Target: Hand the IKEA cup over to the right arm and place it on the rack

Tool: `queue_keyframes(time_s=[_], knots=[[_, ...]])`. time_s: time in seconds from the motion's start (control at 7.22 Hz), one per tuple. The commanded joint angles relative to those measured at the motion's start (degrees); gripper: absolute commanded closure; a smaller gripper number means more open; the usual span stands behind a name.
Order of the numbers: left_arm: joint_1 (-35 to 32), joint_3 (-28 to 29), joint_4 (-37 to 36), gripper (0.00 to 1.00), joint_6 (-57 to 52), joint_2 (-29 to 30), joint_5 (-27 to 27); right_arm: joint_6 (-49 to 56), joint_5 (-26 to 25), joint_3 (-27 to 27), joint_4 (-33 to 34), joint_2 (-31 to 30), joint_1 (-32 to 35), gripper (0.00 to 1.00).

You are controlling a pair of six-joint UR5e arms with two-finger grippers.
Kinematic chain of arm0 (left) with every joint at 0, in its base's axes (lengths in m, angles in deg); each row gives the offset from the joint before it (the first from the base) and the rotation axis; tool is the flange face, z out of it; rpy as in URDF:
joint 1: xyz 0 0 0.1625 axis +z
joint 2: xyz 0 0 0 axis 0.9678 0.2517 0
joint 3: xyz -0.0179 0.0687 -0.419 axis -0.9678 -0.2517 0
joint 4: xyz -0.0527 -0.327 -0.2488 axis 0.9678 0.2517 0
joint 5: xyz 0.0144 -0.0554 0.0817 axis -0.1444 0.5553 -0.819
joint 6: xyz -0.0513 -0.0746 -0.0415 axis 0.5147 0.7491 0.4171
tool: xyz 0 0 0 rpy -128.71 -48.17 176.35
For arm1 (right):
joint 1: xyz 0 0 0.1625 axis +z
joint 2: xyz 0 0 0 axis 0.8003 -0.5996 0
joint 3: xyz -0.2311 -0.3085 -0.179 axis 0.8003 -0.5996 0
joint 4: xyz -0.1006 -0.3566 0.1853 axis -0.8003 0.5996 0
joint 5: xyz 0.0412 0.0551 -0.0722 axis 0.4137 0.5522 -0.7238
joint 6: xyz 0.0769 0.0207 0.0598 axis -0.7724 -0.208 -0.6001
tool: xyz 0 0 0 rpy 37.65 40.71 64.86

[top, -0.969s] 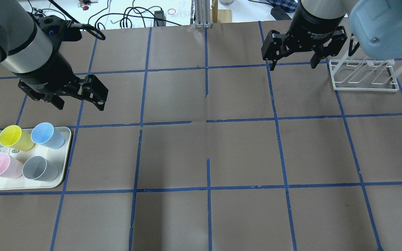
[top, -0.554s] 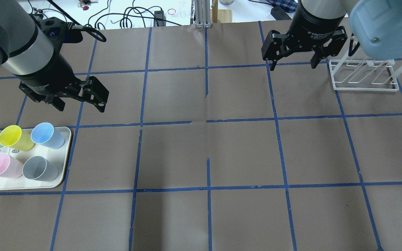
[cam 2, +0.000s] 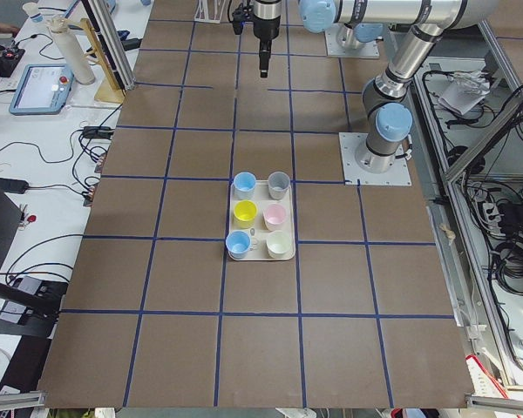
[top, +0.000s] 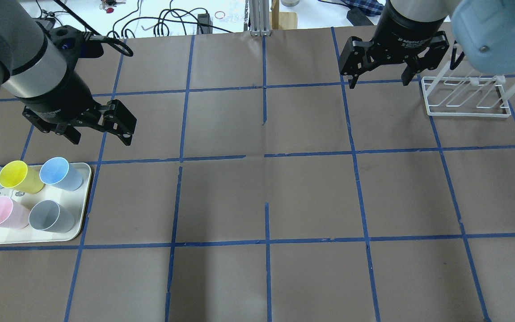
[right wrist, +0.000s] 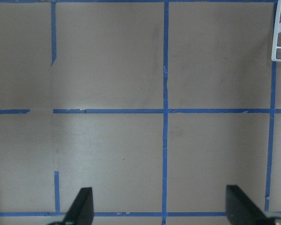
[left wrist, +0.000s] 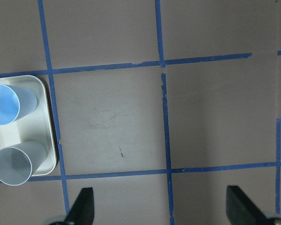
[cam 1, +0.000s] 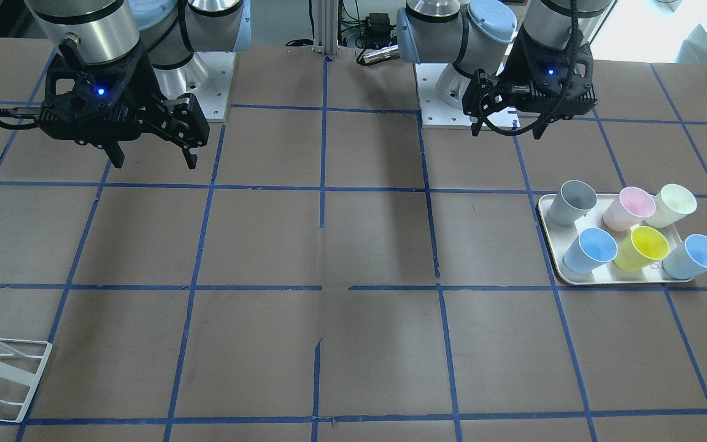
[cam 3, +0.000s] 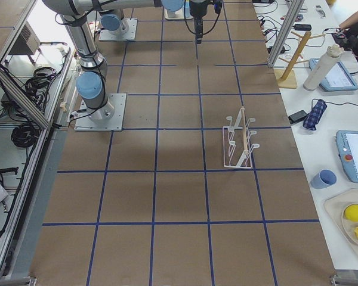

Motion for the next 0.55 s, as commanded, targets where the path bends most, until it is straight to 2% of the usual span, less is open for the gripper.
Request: queue_keyframes(time_s=[0.0, 0.14, 0.28, 0.42], knots=[[4.5, 0.0, -1.0, 0.00, -1.1, 0.8, -0.2, 0.0, -0.3, -0.7, 0.0, -2.8, -0.2, 0.00], [8.1, -0.2, -1.9, 0.00, -6.5, 1.1, 0.1, 0.0, -0.6, -0.5, -0.4, -4.6, -0.4, 0.00], [11.6, -0.2, -2.6, 0.00, -12.0, 1.9, 0.1, 0.0, -3.1, -0.5, -3.7, -4.9, -1.1, 0.00], [14.8, -0.2, -4.4, 0.00, -17.4, 2.7, -0.2, 0.7, -3.2, -0.3, -3.1, -4.8, -2.0, 0.00]])
